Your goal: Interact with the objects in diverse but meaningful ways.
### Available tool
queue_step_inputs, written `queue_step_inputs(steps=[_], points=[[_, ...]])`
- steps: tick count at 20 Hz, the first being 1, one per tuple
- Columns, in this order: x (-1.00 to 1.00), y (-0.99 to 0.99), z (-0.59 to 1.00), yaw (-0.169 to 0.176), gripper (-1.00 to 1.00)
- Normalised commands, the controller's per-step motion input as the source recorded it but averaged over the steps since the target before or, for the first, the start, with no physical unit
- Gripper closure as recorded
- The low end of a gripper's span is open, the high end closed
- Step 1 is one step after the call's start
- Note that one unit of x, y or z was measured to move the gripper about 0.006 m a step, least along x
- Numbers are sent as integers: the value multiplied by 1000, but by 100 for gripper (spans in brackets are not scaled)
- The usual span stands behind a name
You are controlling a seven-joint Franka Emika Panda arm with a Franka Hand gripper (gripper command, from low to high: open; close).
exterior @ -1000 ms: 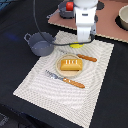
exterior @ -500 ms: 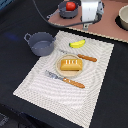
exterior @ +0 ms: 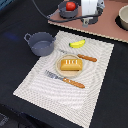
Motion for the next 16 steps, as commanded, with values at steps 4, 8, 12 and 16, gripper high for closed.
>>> queue_step_inputs(steps=[4, 8, 12, 16], points=[[0, 0, 0, 0, -100], [0, 0, 0, 0, -100], [0, 0, 0, 0, -100], [0, 0, 0, 0, -100]])
